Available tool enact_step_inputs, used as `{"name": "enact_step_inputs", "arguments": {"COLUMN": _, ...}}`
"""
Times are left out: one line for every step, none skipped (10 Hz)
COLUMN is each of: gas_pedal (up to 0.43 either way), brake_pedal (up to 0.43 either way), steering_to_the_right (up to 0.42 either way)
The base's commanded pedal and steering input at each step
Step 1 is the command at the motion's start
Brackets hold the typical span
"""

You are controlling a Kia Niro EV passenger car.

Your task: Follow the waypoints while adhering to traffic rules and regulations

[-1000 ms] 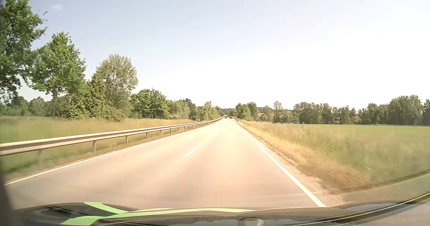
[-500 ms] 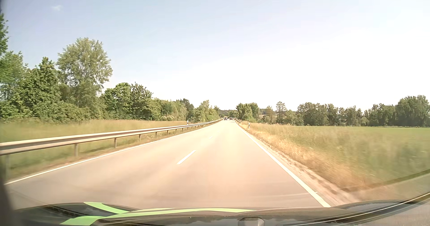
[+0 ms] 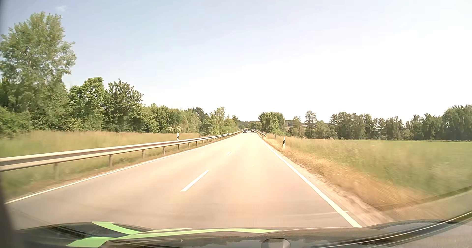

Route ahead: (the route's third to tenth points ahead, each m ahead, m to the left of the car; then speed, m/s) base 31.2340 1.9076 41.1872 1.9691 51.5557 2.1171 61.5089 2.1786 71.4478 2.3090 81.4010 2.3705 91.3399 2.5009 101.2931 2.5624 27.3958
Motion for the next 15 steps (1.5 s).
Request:
{"name": "enact_step_inputs", "arguments": {"gas_pedal": 0.130, "brake_pedal": 0.000, "steering_to_the_right": -0.001}}
{"name": "enact_step_inputs", "arguments": {"gas_pedal": 0.087, "brake_pedal": 0.000, "steering_to_the_right": -0.001}}
{"name": "enact_step_inputs", "arguments": {"gas_pedal": 0.059, "brake_pedal": 0.000, "steering_to_the_right": -0.001}}
{"name": "enact_step_inputs", "arguments": {"gas_pedal": 0.059, "brake_pedal": 0.000, "steering_to_the_right": -0.001}}
{"name": "enact_step_inputs", "arguments": {"gas_pedal": 0.059, "brake_pedal": 0.000, "steering_to_the_right": -0.001}}
{"name": "enact_step_inputs", "arguments": {"gas_pedal": 0.067, "brake_pedal": 0.000, "steering_to_the_right": -0.001}}
{"name": "enact_step_inputs", "arguments": {"gas_pedal": 0.067, "brake_pedal": 0.000, "steering_to_the_right": -0.001}}
{"name": "enact_step_inputs", "arguments": {"gas_pedal": 0.087, "brake_pedal": 0.000, "steering_to_the_right": -0.001}}
{"name": "enact_step_inputs", "arguments": {"gas_pedal": 0.098, "brake_pedal": 0.000, "steering_to_the_right": 0.002}}
{"name": "enact_step_inputs", "arguments": {"gas_pedal": 0.118, "brake_pedal": 0.000, "steering_to_the_right": 0.004}}
{"name": "enact_step_inputs", "arguments": {"gas_pedal": 0.130, "brake_pedal": 0.000, "steering_to_the_right": 0.004}}
{"name": "enact_step_inputs", "arguments": {"gas_pedal": 0.150, "brake_pedal": 0.000, "steering_to_the_right": 0.004}}
{"name": "enact_step_inputs", "arguments": {"gas_pedal": 0.169, "brake_pedal": 0.000, "steering_to_the_right": 0.003}}
{"name": "enact_step_inputs", "arguments": {"gas_pedal": 0.177, "brake_pedal": 0.000, "steering_to_the_right": 0.002}}
{"name": "enact_step_inputs", "arguments": {"gas_pedal": 0.177, "brake_pedal": 0.000, "steering_to_the_right": 0.001}}
